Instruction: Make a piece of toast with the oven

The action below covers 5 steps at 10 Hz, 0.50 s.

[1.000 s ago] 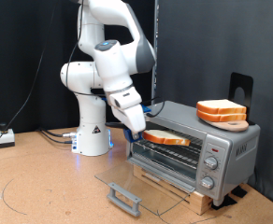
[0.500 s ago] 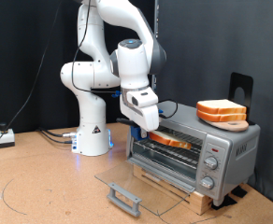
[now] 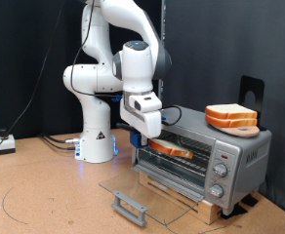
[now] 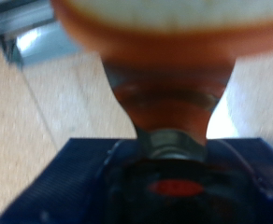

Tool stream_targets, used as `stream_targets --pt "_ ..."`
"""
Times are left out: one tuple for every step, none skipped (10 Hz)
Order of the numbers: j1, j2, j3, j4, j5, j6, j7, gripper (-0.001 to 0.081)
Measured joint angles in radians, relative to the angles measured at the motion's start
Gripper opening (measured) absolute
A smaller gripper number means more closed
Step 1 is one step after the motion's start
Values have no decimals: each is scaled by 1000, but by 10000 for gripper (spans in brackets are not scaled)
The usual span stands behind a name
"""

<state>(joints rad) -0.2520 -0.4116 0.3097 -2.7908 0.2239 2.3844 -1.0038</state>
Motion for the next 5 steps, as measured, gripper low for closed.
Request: stream_targets --pt "-25 0 -8 -3 -25 -1 -14 394" --pt "-46 0 -19 -5 -43 -1 -30 394" --pt "-64 0 -30 -5 -53 -1 -47 394" --pt "-76 0 -43 -5 -55 -1 -65 394" --pt "-81 0 -53 -5 -55 -1 -80 394"
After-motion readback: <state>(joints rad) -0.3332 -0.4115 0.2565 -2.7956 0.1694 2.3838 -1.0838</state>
